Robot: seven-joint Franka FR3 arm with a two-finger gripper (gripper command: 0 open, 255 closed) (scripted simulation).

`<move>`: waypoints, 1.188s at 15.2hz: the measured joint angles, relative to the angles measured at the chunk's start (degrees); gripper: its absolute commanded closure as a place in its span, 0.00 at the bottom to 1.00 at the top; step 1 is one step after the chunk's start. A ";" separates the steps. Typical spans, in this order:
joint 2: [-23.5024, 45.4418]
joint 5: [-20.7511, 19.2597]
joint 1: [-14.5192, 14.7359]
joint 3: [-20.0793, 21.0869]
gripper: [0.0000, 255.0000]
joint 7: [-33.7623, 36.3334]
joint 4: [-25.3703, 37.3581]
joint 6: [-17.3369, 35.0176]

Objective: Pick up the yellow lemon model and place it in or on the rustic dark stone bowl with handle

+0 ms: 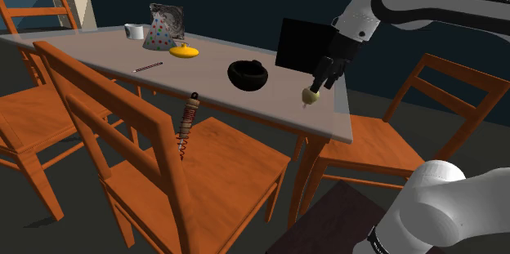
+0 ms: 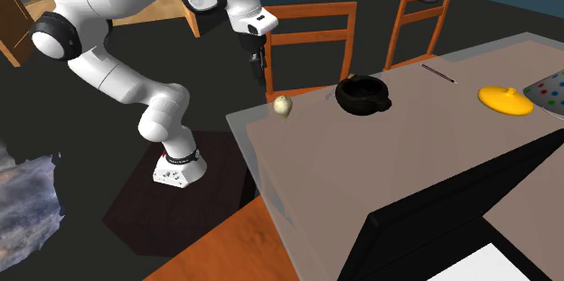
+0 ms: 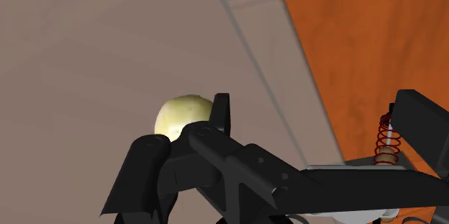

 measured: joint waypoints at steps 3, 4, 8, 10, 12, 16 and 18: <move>-0.78 -0.42 0.51 -2.07 0.00 -3.67 -1.14 1.74; -0.99 -0.88 0.79 -4.04 0.00 -6.81 -2.05 3.33; -0.63 -2.02 2.80 -12.57 0.00 -20.78 -3.97 9.64; 0.18 -2.12 3.67 -15.28 0.00 -25.28 -4.58 12.19; 0.53 -2.10 3.96 -15.98 0.00 -26.54 -5.68 13.94; 1.60 -1.82 4.37 -16.18 0.00 -27.02 -8.05 17.50; 1.71 -1.79 4.40 -16.23 0.00 -27.14 -8.88 18.44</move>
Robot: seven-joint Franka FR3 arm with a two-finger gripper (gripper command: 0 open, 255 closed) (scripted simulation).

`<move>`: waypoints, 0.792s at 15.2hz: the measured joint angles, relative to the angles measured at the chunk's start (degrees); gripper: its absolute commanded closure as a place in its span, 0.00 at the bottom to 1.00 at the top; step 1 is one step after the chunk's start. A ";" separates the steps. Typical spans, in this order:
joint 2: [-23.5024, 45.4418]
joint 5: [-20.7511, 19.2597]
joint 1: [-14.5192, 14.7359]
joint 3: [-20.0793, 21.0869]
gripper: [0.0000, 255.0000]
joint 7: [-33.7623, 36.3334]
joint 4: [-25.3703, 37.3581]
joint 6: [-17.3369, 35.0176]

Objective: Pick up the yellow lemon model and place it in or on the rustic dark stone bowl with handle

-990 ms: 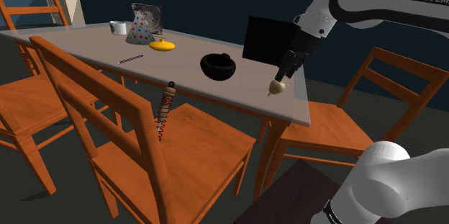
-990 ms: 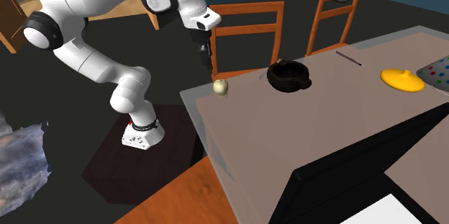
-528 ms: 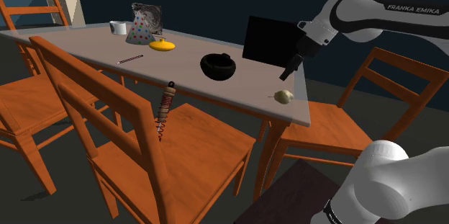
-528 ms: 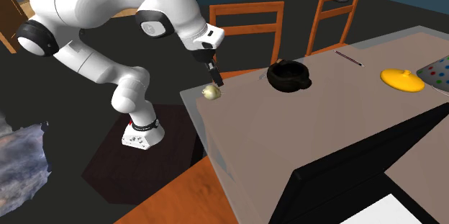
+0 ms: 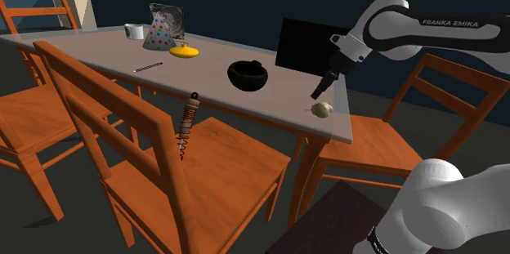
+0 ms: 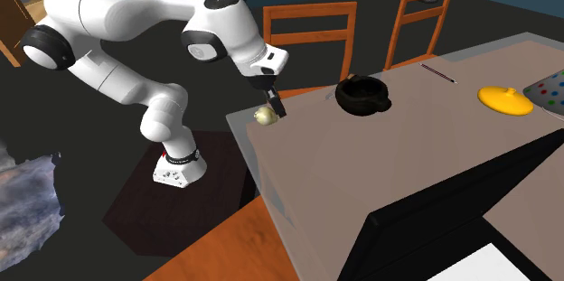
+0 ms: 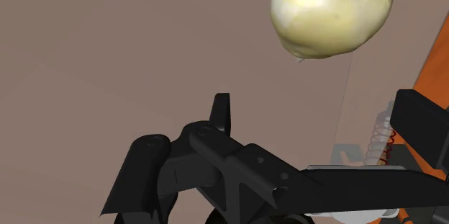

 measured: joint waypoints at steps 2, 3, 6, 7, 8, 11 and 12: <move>0.06 0.03 0.03 0.03 0.00 0.02 -0.17 0.24; 0.07 0.03 0.04 0.03 0.00 0.02 -0.19 0.28; 0.06 0.04 0.04 0.04 1.00 0.02 -0.22 0.31; 0.06 0.04 0.04 0.04 1.00 0.02 -0.22 0.31; 0.06 0.04 0.04 0.04 1.00 0.02 -0.22 0.31; 0.06 0.04 0.04 0.04 1.00 0.02 -0.22 0.31; 0.06 0.04 0.04 0.04 1.00 0.02 -0.22 0.31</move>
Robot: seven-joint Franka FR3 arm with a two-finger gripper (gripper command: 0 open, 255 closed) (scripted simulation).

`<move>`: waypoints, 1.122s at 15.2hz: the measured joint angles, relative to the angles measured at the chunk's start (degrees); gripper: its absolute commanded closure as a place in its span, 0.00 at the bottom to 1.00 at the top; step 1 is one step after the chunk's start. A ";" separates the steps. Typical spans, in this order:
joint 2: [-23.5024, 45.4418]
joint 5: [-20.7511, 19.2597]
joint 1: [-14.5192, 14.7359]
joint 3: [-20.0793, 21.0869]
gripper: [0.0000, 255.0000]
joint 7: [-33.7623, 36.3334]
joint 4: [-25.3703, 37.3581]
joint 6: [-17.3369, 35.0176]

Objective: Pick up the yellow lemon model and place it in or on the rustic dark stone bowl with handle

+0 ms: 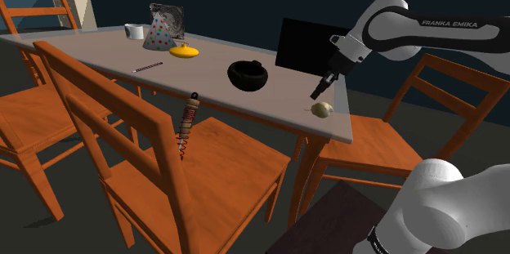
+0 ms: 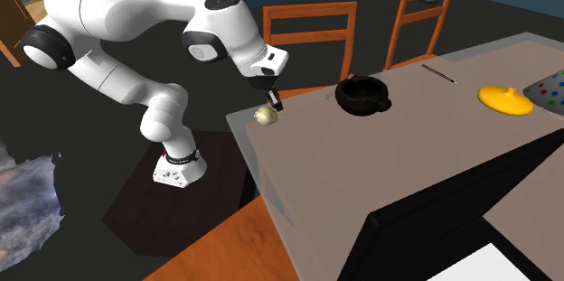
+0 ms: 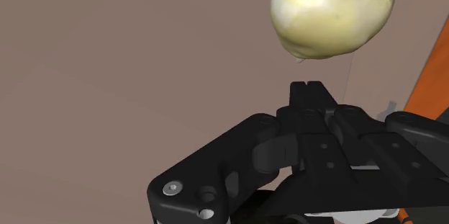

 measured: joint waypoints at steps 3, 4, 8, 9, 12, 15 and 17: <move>0.00 0.00 0.00 0.00 1.00 0.00 0.00 0.00; 0.00 0.00 0.00 0.00 0.00 0.00 0.00 0.00; 0.13 0.36 -1.49 -0.65 0.00 2.70 1.82 -7.19; 0.44 0.57 -2.09 -1.04 0.00 3.83 2.41 -10.19; 0.20 0.78 -2.91 -1.31 0.00 5.34 2.06 -13.40; 0.14 0.90 -2.99 -1.24 0.00 5.48 0.00 -11.88; 0.43 1.02 -2.91 -1.24 0.00 5.37 -1.64 -10.02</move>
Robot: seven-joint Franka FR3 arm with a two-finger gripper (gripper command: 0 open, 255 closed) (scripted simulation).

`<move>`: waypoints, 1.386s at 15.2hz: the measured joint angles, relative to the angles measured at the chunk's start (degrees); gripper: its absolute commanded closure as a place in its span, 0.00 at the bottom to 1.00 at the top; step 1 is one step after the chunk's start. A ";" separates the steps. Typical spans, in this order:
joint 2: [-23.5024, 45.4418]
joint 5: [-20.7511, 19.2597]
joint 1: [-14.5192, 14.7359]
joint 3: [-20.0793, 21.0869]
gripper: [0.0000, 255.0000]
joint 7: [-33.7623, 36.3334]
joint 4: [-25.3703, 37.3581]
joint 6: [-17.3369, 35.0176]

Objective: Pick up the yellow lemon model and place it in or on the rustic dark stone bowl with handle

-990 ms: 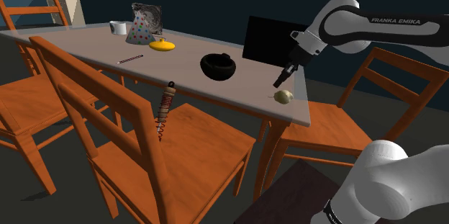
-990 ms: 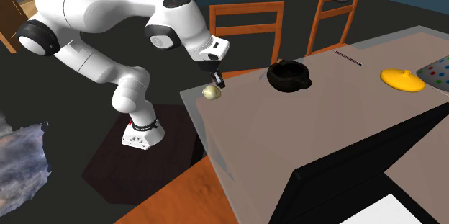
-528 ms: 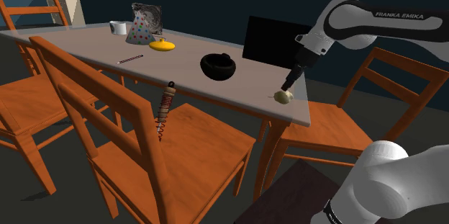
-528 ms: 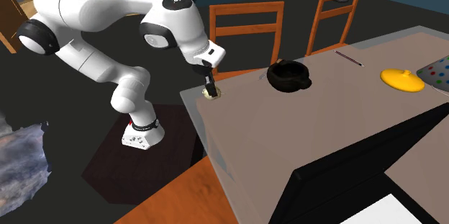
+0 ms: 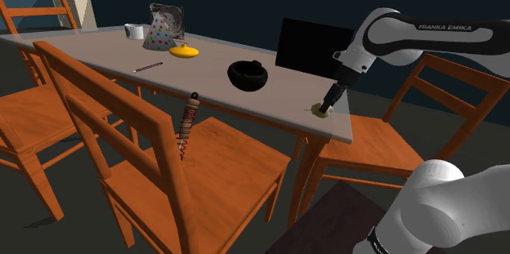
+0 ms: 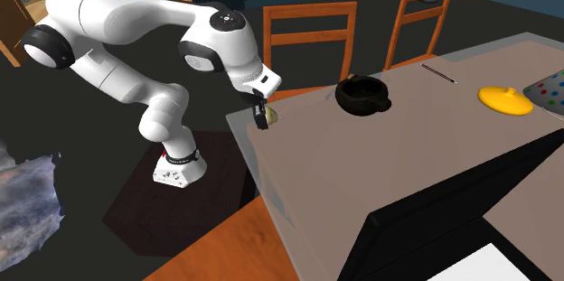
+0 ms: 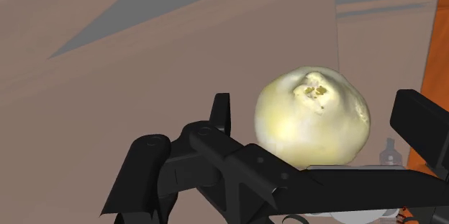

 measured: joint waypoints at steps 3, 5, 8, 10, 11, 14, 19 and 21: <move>-0.05 0.05 0.01 0.07 0.00 0.03 -0.78 0.74; -0.08 0.05 0.01 0.09 0.00 0.03 -0.86 0.81; -0.09 0.06 0.01 0.09 1.00 0.03 -0.88 0.84; -0.08 0.05 0.01 0.09 1.00 0.03 -0.88 0.84; -0.08 0.05 0.01 0.09 1.00 0.03 -0.88 0.83; -0.08 0.05 0.01 0.09 1.00 0.03 -0.89 0.83; -0.12 0.07 0.02 0.13 1.00 0.11 -0.58 0.50; -0.16 0.15 0.11 0.35 1.00 0.46 0.75 -0.80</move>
